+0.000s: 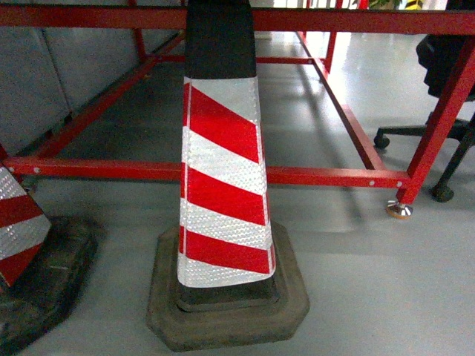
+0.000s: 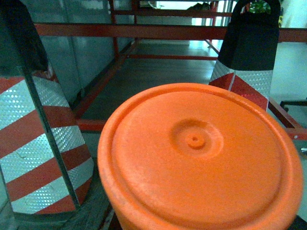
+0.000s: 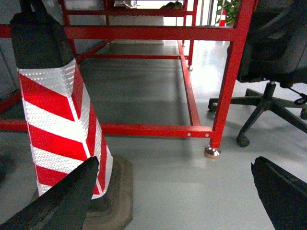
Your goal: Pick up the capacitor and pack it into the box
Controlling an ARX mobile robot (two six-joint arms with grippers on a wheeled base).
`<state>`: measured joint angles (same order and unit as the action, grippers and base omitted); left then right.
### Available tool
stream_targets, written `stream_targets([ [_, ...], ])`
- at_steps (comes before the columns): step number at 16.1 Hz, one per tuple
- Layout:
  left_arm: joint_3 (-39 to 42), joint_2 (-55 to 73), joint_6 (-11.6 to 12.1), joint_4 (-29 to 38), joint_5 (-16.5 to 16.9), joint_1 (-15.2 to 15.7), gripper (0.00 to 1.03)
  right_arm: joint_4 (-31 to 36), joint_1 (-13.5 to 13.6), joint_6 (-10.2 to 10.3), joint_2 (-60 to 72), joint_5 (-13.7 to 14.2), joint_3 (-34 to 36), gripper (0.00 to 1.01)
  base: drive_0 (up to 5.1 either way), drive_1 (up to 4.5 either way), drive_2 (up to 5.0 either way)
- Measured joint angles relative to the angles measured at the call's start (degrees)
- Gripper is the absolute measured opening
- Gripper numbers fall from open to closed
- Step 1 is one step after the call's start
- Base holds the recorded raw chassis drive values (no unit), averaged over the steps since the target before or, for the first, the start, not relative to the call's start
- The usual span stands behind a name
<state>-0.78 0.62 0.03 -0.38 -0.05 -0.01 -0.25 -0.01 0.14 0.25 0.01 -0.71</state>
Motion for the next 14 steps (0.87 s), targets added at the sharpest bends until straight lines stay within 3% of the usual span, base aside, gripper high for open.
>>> stream_targets([
  [14, 0.0, 0.0, 0.0, 0.0, 0.0, 0.0, 0.44, 0.0, 0.0, -0.1, 0.0, -0.1, 0.0, 0.98, 0.0, 0.00, 0.0],
])
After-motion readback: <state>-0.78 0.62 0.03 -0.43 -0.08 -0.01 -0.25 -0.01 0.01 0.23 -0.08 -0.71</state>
